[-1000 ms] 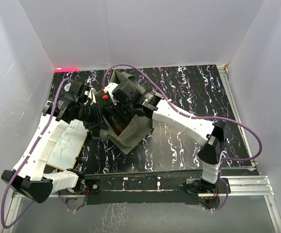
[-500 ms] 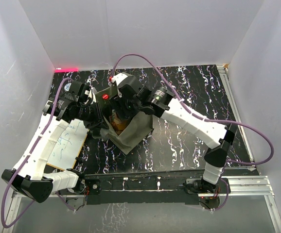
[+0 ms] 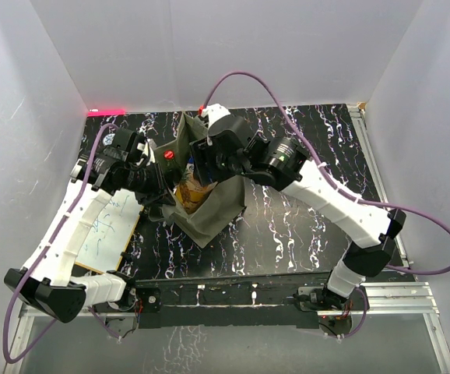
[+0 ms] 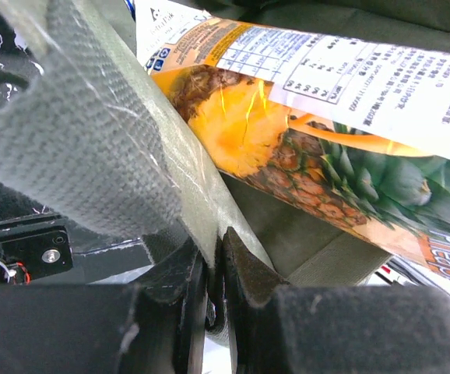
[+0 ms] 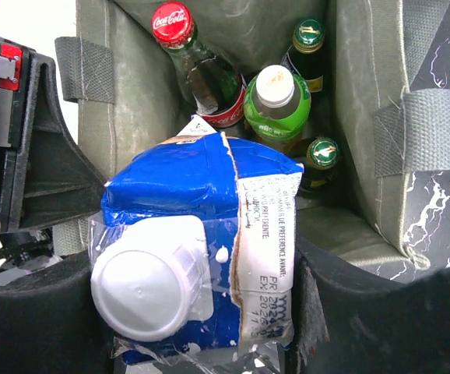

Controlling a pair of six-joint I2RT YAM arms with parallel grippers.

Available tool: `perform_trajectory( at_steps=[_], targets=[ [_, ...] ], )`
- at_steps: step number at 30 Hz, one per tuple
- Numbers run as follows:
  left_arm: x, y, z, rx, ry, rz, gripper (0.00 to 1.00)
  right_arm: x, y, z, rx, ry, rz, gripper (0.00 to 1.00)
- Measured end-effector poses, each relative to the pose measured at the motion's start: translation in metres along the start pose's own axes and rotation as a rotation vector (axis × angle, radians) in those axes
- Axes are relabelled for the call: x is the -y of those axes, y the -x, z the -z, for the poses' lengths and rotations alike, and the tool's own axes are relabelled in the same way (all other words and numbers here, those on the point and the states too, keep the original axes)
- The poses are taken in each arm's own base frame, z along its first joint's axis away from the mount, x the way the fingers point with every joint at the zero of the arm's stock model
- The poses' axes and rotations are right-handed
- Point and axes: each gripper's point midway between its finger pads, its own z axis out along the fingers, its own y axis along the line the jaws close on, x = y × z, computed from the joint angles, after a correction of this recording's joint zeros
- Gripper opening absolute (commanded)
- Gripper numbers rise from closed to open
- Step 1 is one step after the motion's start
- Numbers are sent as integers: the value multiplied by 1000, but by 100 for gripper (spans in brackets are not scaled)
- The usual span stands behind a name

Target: Take the beverage out of the canvas bag

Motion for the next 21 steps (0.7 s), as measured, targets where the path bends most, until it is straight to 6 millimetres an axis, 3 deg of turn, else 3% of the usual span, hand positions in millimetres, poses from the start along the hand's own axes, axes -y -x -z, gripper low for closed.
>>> perform_trajectory(
  at_steps=[8, 21],
  targets=[
    [4, 5, -2, -7, -3, 4, 11, 6, 15, 22, 72, -26, -77, 11],
    [6, 6, -6, -29, -3, 9, 11, 28, 58, 89, 288, -70, -184, 10]
  ],
)
